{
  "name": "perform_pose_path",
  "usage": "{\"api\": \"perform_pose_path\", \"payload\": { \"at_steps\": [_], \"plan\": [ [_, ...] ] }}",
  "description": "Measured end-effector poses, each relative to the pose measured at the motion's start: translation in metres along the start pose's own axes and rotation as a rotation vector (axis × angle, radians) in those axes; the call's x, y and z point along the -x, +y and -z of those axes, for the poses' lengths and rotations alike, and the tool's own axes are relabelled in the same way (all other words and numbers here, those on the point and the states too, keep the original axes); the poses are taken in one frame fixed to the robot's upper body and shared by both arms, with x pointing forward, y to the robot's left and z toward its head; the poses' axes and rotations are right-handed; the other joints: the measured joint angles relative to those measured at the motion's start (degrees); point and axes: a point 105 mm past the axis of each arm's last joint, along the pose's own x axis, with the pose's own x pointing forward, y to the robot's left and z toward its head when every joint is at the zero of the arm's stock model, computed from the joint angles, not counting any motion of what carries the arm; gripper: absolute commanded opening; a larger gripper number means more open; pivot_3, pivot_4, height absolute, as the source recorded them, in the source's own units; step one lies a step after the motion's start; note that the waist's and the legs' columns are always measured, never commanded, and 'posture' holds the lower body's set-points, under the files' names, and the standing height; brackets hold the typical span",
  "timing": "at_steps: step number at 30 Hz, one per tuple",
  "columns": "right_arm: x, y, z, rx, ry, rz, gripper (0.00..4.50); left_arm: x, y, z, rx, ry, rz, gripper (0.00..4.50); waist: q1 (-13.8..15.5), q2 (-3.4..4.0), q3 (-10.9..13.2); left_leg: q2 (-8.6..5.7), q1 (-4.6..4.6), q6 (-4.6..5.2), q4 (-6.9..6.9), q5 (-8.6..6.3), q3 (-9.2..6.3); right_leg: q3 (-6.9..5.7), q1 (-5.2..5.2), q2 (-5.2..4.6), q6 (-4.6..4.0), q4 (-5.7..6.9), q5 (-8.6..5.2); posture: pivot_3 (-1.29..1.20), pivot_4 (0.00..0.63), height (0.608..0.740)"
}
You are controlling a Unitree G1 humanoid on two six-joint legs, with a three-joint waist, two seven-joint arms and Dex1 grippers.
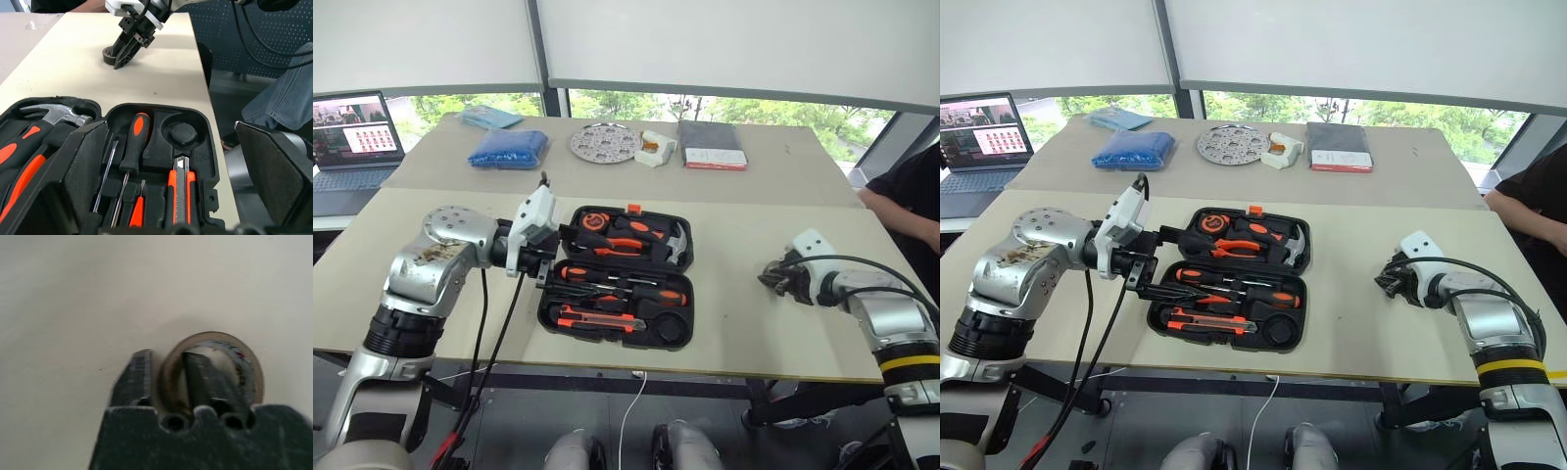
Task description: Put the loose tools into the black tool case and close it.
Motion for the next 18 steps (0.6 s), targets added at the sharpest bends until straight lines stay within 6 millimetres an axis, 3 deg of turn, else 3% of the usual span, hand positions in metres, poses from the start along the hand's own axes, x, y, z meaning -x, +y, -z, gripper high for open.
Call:
{"api": "perform_pose_path", "payload": {
  "at_steps": [3, 4, 7, 9, 11, 15, 18],
  "plan": [
    [0.005, 0.012, -0.011, -0.004, -0.05, -0.073, 0.02, 0.001, -0.003, 0.004, 0.013, 0.01, 0.015, 4.5, -0.01, 0.05, 0.03, 0.02, -0.03, 0.0, -0.01, 0.0, -0.01, 0.01, -0.05, 0.01, -0.01, 0.04, -0.01, 0.0, 0.15, 0.718],
    [0.009, 0.028, -0.022, -0.006, -0.093, -0.15, 0.02, 0.002, -0.005, 0.006, 0.018, 0.016, 0.023, 4.5, -0.03, 0.1, 0.06, 0.04, -0.03, -0.01, -0.01, 0.0, -0.01, 0.02, -0.07, 0.03, -0.02, 0.04, -0.01, 0.0, 0.15, 0.718],
    [0.033, 0.101, -0.075, 0.104, -0.264, -0.473, 0.02, -0.001, -0.01, 0.011, 0.03, 0.034, 0.069, 4.5, -0.33, 0.2, 0.12, 0.22, 0.01, -0.08, -0.02, 0.03, -0.02, 0.11, -0.09, 0.19, -0.04, 0.05, -0.02, 0.0, 0.15, 0.718],
    [0.047, 0.136, -0.089, 0.191, -0.298, -0.594, 0.02, -0.001, -0.014, 0.014, 0.03, 0.053, 0.091, 4.5, -0.02, 0.19, 0.12, 0.27, 0.01, -0.11, -0.02, 0.02, -0.03, -0.02, -0.07, 0.24, -0.05, 0.02, -0.03, 0.0, 0.15, 0.718],
    [0.051, 0.163, -0.087, 0.227, -0.274, -0.681, 0.02, 0.002, -0.016, 0.018, 0.027, 0.079, 0.102, 4.5, 0.25, 0.19, 0.12, 0.25, -0.04, -0.08, -0.02, 0.0, -0.04, -0.05, -0.07, 0.18, -0.05, -0.05, -0.03, 0.0, 0.15, 0.718],
    [0.042, 0.192, -0.073, 0.255, -0.204, -0.742, 0.02, 0.001, -0.017, 0.02, 0.018, 0.088, 0.112, 4.5, 1.03, 0.19, 0.12, 0.17, -0.13, 0.02, 0.01, -0.06, -0.03, -0.11, -0.12, 0.03, -0.05, -0.05, -0.02, 0.0, 0.15, 0.718],
    [0.035, 0.199, -0.062, 0.284, -0.149, -0.746, 0.02, 0.001, -0.017, 0.021, 0.018, 0.091, 0.11, 4.5, 1.35, 0.19, 0.12, 0.16, -0.17, 0.04, 0.01, -0.06, -0.03, -0.14, -0.13, 0.05, -0.05, -0.06, -0.02, 0.0, 0.15, 0.718]
  ]
}}
